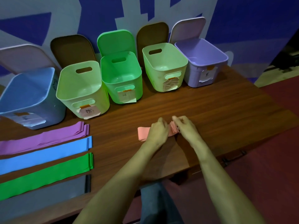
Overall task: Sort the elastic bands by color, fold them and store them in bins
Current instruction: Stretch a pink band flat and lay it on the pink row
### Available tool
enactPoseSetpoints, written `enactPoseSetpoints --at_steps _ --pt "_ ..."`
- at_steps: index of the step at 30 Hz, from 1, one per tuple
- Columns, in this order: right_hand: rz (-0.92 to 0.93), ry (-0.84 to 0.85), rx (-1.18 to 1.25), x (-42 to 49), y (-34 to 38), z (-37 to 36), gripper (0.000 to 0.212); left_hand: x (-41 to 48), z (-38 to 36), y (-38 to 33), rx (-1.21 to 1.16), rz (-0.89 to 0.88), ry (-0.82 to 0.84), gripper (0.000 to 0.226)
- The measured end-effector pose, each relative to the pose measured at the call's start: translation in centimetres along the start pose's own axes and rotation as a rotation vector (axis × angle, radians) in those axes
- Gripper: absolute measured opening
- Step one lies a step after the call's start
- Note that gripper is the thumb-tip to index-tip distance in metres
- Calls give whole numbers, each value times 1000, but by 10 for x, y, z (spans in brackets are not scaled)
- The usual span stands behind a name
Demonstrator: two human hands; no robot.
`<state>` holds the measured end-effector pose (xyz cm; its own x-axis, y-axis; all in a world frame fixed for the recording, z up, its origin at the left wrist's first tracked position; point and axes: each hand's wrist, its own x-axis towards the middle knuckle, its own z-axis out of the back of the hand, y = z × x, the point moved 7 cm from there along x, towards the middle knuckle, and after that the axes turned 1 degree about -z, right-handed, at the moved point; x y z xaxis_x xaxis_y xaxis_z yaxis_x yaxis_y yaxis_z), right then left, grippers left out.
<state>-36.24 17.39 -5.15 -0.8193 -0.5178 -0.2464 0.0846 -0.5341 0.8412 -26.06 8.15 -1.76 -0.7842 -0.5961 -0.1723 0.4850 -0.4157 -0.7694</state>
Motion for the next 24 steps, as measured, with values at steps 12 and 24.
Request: enactPoseSetpoints --at_steps 12,24 --pt "373 -264 -331 -33 12 -18 29 -36 49 79 396 316 -333 53" --pt "567 -321 -467 -66 72 -15 46 -66 93 5 104 -198 -291 10"
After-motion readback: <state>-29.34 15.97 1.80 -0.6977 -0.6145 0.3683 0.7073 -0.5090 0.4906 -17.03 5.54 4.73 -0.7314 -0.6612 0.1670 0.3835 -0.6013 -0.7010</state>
